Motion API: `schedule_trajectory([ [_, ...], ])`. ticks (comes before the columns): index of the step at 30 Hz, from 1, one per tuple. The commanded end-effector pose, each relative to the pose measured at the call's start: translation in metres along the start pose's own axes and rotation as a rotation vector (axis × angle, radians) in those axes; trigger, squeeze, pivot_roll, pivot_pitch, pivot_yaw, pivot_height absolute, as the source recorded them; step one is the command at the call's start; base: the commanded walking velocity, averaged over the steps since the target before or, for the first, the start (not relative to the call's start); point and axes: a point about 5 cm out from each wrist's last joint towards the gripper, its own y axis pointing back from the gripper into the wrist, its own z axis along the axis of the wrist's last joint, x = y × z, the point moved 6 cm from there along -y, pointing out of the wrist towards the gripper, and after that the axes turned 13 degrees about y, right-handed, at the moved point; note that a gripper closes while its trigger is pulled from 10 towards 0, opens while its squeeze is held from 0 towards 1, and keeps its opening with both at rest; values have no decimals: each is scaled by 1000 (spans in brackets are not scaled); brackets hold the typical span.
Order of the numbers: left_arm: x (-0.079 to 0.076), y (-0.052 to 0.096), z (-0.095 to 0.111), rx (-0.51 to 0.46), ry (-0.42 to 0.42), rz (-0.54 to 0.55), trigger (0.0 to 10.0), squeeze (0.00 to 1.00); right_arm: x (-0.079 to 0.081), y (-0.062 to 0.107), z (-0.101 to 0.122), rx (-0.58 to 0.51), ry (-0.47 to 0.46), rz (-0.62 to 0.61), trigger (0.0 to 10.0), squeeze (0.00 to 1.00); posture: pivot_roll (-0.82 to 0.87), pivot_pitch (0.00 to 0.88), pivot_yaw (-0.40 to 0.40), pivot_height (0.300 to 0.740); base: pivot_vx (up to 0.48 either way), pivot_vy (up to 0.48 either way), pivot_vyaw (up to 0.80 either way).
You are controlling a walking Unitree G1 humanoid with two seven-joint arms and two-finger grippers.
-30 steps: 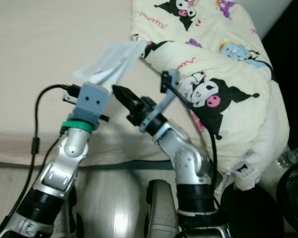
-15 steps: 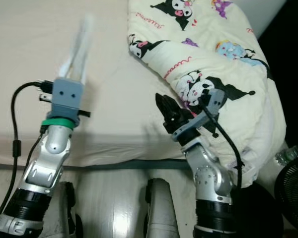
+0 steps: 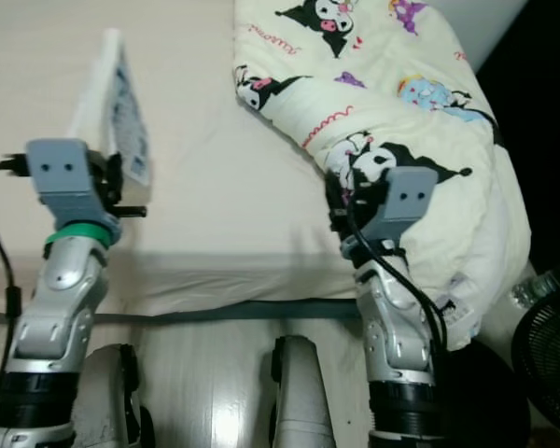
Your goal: Clean up the room
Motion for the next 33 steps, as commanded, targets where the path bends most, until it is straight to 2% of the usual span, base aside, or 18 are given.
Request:
schedule_trajectory([
  [1,-7,3,7,-8,35,-32,10000,0,-5,2,-5,8,23,-22,10000,0,-35,94,-43,599,0,0,0],
  [8,-15,1,10,10,81,-44,10000,0,-6,-2,-6,3,37,-34,10000,0,-29,91,-45,621,0,0,0],
  [9,-18,1,9,13,70,-52,10000,0,-6,-2,-5,0,39,-34,10000,0,-29,90,-45,626,0,0,0],
  [10,-23,3,6,24,26,-79,10000,0,-6,-3,-5,-14,50,-42,10000,0,-30,90,-45,635,0,0,0],
  [17,-26,5,1,44,16,-97,10000,0,-7,-4,-7,-19,58,-50,10000,0,-33,90,-40,653,0,0,0],
  [26,-30,0,-7,70,6,-92,10000,0,-8,-3,-11,-17,68,-59,10000,0,-38,85,-38,690,0,0,0],
  [27,-31,0,-10,72,-19,-96,10000,0,-8,-4,-11,-19,72,-63,10000,0,-38,83,-38,699,0,0,0],
  [33,-32,2,-17,88,-45,-112,10000,0,-9,-5,-12,-22,75,-67,10000,0,-39,82,-36,722,0,0,0],
])
